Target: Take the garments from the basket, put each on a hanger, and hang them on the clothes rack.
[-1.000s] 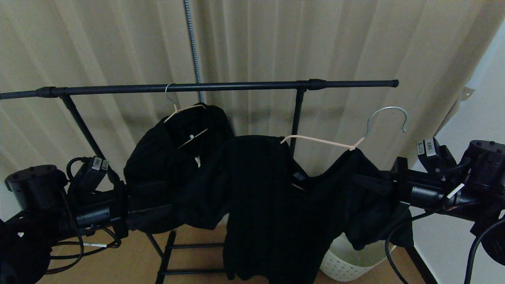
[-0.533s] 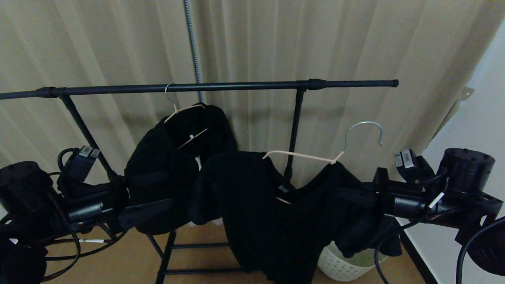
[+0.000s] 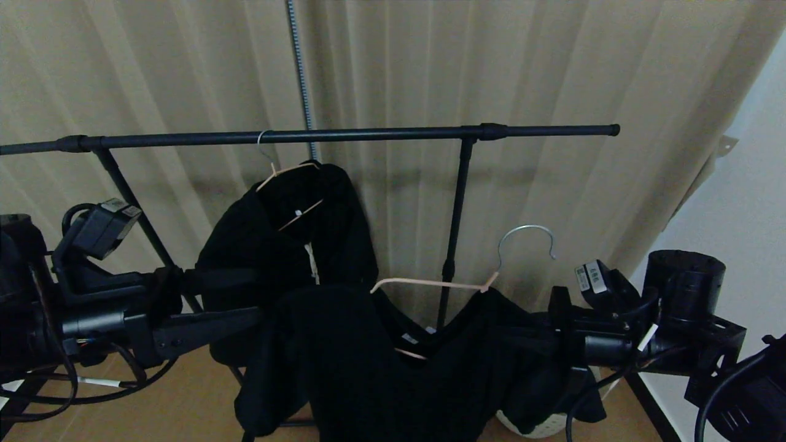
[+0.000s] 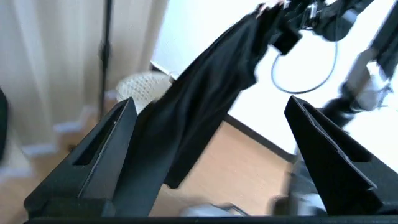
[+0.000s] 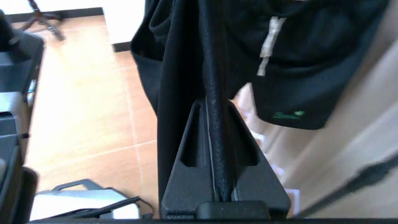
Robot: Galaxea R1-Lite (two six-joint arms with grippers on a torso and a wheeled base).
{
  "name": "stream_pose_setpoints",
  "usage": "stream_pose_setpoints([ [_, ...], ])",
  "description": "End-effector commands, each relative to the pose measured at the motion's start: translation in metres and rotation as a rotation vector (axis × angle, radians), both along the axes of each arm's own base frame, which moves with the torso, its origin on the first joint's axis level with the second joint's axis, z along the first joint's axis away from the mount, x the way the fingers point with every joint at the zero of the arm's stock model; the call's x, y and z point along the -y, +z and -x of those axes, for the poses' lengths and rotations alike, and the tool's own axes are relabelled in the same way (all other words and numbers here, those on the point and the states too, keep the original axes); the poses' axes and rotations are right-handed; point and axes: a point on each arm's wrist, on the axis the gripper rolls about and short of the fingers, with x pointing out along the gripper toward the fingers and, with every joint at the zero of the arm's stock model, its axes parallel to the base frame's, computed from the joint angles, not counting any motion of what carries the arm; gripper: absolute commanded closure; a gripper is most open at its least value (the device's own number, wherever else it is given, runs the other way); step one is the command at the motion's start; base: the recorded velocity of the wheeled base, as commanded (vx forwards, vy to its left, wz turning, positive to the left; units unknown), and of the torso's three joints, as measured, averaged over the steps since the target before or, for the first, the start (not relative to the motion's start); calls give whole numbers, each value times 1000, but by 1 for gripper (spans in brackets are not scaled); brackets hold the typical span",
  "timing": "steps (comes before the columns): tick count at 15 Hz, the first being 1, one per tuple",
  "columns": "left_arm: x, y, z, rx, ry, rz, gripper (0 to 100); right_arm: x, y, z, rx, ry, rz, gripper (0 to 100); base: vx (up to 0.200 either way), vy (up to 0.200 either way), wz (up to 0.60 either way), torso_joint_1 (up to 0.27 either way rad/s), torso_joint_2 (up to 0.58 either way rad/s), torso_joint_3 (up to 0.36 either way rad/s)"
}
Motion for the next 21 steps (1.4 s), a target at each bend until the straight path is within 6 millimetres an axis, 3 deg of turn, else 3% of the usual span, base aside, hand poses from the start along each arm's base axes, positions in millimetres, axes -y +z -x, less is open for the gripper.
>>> stream_pose_setpoints([
  [1, 9, 22, 4, 104, -14, -34, 0, -6, -5, 1, -14, 21, 8, 100, 0, 0, 0, 0, 0, 0],
  [5, 57, 11, -8, 178, -67, -195, 0, -12, -6, 4, -11, 45, 11, 100, 0, 0, 0, 0, 0, 0],
  [8, 78, 3, -16, 217, -152, -223, 0, -12, -5, 5, -8, 48, 10, 100, 0, 0, 0, 0, 0, 0],
  [20, 108, -17, -33, 241, -247, -270, 0, -15, -3, 10, 27, 71, 15, 100, 0, 0, 0, 0, 0, 0],
  [21, 108, -18, -32, 237, -247, -271, 100, -15, -1, 11, 34, 69, 13, 100, 0, 0, 0, 0, 0, 0],
])
